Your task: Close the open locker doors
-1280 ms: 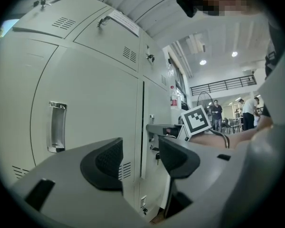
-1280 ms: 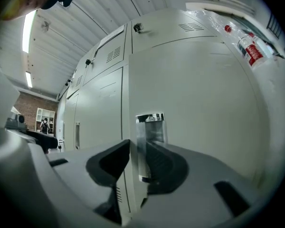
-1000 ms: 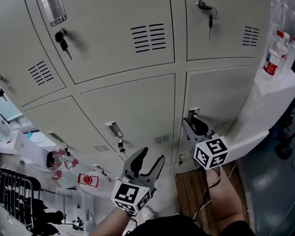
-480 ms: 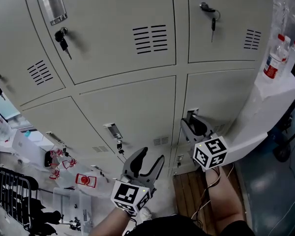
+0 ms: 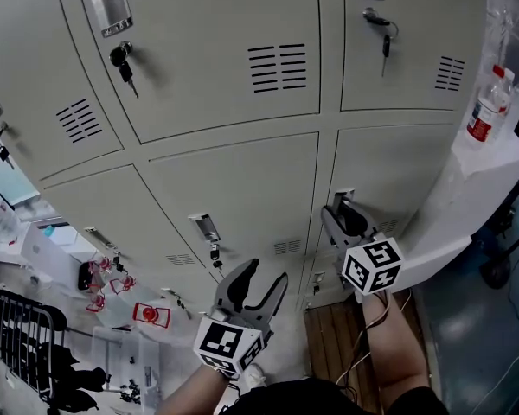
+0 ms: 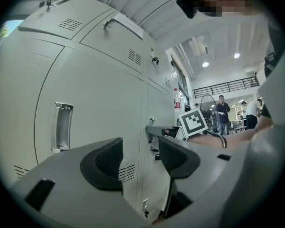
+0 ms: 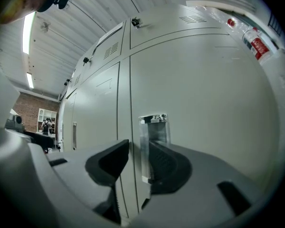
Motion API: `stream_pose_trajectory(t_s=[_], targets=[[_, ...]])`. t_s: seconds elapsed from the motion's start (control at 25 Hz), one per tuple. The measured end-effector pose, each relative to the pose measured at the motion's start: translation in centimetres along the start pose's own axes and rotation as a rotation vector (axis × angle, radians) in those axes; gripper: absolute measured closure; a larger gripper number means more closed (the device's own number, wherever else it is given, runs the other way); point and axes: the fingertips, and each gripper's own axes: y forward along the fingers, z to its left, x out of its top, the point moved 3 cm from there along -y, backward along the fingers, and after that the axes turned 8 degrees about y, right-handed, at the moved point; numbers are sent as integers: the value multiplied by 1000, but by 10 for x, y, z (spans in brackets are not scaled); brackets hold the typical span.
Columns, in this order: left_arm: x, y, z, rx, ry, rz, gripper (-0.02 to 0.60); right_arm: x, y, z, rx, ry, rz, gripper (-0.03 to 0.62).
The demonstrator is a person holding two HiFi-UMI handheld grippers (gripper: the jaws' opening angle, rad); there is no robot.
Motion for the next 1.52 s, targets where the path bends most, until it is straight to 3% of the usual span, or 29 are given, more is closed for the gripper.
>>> stream_pose_trajectory(t_s=[0.92, 1.16, 1.52], targets=[[8, -29, -6, 15, 18, -6, 348, 2, -14, 8, -20, 9, -1, 462], [9, -32, -24, 9, 0, -1, 348, 5, -19, 12, 1, -62, 38, 462], [5, -33, -35, 14, -13, 6, 348, 9, -8, 7, 10, -62, 49, 459]])
